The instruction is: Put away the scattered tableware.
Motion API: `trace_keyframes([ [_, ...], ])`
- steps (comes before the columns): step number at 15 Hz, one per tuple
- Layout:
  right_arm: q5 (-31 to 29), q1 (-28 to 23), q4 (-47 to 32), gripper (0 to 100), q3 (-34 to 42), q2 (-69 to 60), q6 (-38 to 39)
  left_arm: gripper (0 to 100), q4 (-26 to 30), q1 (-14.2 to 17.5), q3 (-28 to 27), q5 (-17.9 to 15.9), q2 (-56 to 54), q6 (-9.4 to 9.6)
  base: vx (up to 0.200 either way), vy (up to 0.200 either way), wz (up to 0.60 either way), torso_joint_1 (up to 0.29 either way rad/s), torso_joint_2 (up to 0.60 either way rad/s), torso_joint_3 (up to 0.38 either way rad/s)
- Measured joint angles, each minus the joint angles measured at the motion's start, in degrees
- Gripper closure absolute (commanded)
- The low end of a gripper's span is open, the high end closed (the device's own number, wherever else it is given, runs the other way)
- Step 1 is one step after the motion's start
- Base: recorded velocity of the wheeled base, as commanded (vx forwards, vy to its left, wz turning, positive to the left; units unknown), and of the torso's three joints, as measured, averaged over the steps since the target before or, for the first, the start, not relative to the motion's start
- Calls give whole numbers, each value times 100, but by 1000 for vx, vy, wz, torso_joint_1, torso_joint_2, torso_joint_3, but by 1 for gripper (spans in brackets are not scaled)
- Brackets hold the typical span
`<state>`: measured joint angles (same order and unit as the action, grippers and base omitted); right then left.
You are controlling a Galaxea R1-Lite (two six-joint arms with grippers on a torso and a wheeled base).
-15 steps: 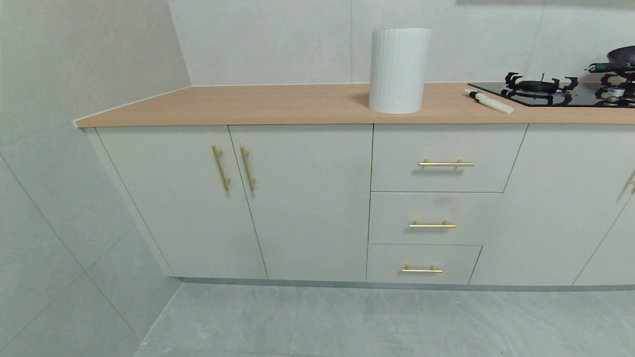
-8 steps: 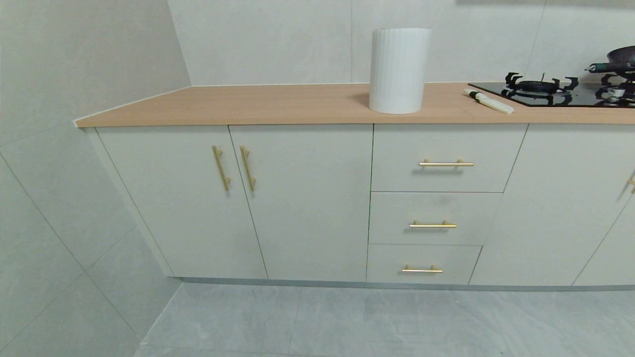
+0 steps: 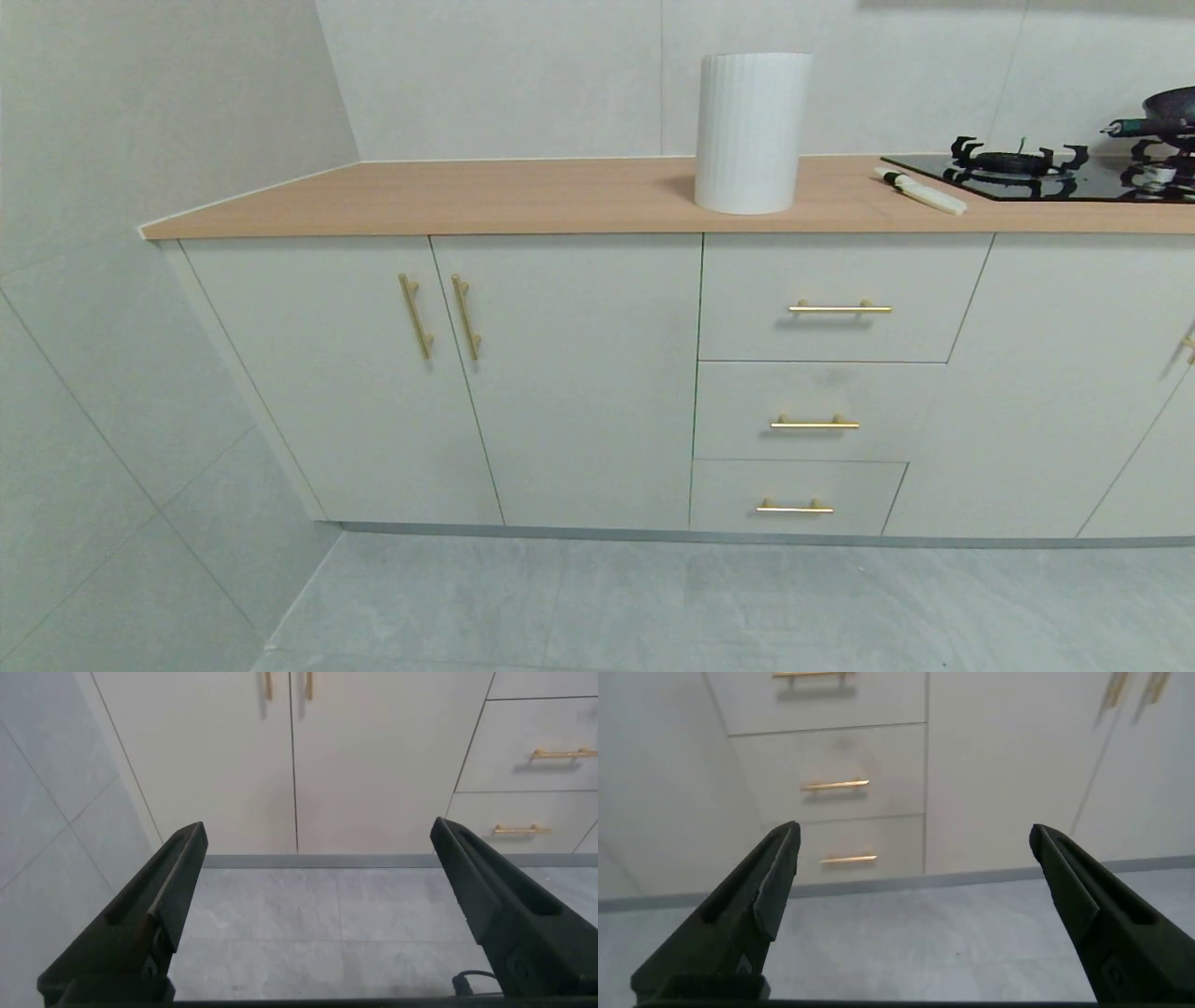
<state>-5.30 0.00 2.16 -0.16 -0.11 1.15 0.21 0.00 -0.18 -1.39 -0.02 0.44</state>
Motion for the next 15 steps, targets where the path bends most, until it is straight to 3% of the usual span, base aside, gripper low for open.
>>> trace_keyframes([
  [2, 457, 0, -216, 0, 5, 0, -63, 0, -5, -5, 0, -2, 0, 0, 0, 0, 0, 0, 0, 0],
  [10, 471, -2, -229, 0, 13, 1, -71, 0, -2, 0, 0, -2, 0, 11, 0, 0, 0, 0, 0, 0],
  [15, 492, 0, -238, 0, 11, 1, -66, 0, 0, -2, 0, -2, 0, 10, 200, 0, 0, 5, 0, 3],
])
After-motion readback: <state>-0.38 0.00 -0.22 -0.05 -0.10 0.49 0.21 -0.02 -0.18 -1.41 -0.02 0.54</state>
